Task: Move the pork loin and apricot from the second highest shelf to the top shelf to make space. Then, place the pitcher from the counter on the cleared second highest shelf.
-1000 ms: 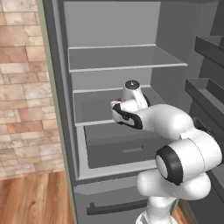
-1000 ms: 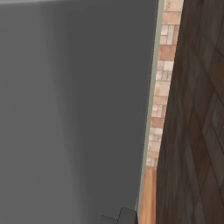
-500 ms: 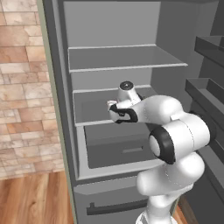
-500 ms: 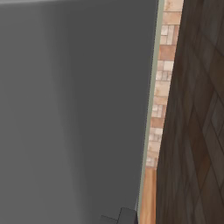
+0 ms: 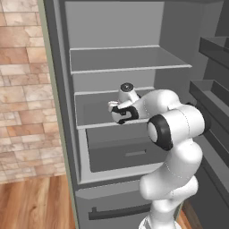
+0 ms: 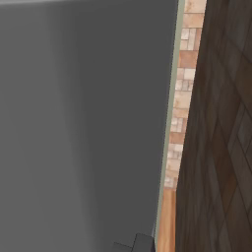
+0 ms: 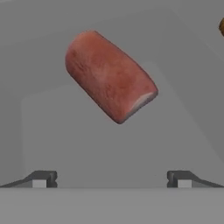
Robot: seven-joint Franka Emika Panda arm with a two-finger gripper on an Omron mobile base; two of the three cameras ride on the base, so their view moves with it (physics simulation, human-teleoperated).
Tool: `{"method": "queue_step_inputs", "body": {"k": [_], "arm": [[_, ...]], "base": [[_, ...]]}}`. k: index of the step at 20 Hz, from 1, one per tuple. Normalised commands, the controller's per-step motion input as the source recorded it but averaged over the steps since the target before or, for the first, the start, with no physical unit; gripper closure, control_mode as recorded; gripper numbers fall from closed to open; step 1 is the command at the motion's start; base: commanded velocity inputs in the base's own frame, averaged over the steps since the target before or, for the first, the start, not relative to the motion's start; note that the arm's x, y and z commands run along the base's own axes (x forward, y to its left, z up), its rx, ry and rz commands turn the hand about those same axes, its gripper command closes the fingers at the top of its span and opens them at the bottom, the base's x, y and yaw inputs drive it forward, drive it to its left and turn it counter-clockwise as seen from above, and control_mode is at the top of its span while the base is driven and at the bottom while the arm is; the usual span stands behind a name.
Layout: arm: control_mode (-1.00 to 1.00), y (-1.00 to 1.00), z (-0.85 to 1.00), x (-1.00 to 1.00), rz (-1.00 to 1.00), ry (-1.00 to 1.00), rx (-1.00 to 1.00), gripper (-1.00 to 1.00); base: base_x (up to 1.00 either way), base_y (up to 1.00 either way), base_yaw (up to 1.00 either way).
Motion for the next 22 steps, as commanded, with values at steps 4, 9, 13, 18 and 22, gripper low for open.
{"method": "queue_step_inputs", "body": {"k": [4,9,13,18,22], "arm": [[-1.00,-0.08,-0.03,0.42,0.00,0.00,0.00,-1.00],[-1.00,-0.07,-0.05,0.47,0.02,0.00,0.00,-1.00],[-1.00,-0.19,-0.06,0.42,0.04,0.00,0.00,-1.00],[-1.00,-0.18,-0.10,0.41,0.04,0.00,0.00,-1.00],[-1.00,-0.10,-0.16,0.41,0.05,0.00,0.00,-1.00]], "base": [[0.00,0.00,0.00],[0.00,0.00,0.00],[0.00,0.00,0.00],[0.00,0.00,0.00],[0.00,0.00,0.00]]}}
